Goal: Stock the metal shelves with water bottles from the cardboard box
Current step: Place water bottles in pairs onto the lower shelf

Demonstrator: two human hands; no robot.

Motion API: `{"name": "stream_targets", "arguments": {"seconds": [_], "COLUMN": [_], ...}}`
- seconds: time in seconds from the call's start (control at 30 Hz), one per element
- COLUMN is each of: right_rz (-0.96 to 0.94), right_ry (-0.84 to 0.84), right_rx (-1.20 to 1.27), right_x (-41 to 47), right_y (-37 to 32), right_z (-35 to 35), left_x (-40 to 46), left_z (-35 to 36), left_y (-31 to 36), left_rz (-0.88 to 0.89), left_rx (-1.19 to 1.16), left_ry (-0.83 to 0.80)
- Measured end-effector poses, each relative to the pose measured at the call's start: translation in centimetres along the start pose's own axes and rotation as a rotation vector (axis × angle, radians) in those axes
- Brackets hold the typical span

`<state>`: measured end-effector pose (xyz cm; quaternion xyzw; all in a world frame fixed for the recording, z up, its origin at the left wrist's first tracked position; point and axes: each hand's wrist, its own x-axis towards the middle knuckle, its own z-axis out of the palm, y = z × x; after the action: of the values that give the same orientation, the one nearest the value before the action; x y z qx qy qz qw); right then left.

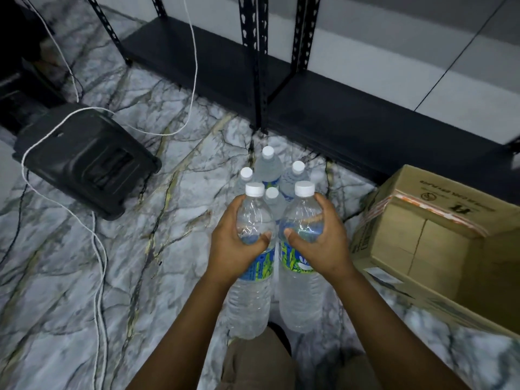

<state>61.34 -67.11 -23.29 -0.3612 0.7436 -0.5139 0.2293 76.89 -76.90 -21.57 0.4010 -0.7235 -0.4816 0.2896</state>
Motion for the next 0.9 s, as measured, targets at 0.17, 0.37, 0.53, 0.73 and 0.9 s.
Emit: {"name": "stream_targets", "arguments": {"seconds": [0.17, 0.37, 0.53, 0.73, 0.9], "right_rz": [0.031, 0.050, 0.073, 0.090, 0.099], "right_ry": [0.101, 0.243, 0.332, 0.403, 0.427], "right_rx": [-0.009, -0.003, -0.007, 0.000, -0.001], "right_x": [-0.7, -1.1, -1.6, -2.1, -2.0], "right_y": [-0.7, -1.5, -1.5, -1.4, -2.4], "right_z": [-5.7, -13.7, -20.4, -27.0, -30.9], "left_x": [0.6, 1.3, 1.3, 1.2, 1.7], "left_z": [3.9, 9.8, 14.9, 20.0, 22.5], "left_y": [3.4, 8.8, 13.6, 18.2, 21.6], "left_rz": [0.030, 0.096, 0.162, 0.225, 0.274], "left_rx": [-0.022, -0.004, 0.013, 0.009, -0.008], "left_ry": [-0.096, -0.196, -0.264, -0.294, -0.333]}}
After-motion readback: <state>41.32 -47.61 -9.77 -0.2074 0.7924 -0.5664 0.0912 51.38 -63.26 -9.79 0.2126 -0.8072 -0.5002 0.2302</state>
